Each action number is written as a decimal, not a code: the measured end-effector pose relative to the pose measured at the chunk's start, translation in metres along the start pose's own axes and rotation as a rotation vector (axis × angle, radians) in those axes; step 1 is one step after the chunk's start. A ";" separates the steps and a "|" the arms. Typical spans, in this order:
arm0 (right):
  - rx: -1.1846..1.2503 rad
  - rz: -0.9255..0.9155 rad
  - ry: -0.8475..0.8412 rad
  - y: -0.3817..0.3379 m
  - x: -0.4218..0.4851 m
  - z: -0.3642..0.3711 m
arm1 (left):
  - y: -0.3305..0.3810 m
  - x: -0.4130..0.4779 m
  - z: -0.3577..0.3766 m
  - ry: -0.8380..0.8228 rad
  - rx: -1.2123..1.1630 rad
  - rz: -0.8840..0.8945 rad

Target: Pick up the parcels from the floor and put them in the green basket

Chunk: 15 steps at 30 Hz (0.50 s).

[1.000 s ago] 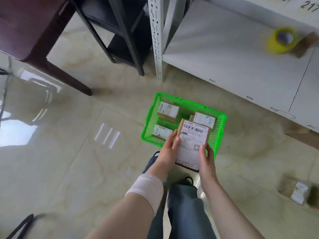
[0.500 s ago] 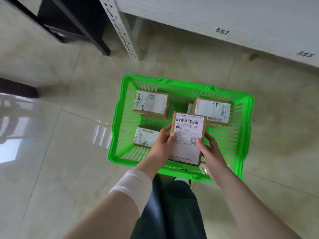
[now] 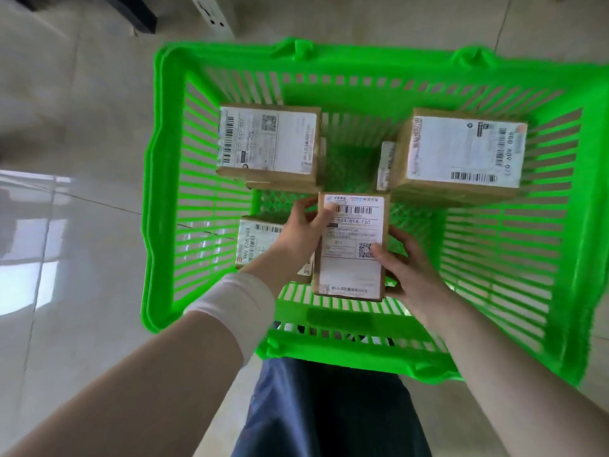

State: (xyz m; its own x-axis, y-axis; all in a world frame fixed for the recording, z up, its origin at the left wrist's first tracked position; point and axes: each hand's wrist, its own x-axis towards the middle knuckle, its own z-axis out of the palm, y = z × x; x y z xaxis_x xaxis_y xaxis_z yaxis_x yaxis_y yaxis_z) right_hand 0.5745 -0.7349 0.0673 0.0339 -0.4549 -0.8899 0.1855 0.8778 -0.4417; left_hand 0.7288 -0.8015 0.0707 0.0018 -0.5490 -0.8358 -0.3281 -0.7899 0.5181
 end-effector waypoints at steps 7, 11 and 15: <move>0.043 0.021 -0.007 -0.003 0.008 -0.006 | 0.007 0.005 -0.002 -0.079 0.059 -0.006; 0.004 0.006 -0.051 -0.009 -0.001 -0.015 | 0.003 0.006 -0.007 -0.092 -0.016 -0.036; -0.026 -0.018 -0.063 -0.015 -0.008 -0.020 | 0.004 -0.008 -0.014 -0.151 -0.067 -0.046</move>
State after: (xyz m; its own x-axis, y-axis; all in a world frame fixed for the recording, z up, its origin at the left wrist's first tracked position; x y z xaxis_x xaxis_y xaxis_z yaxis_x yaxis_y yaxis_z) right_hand 0.5519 -0.7419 0.0789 0.0924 -0.4787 -0.8731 0.1608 0.8725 -0.4613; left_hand 0.7410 -0.8046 0.0820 -0.1287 -0.4686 -0.8740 -0.2669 -0.8324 0.4857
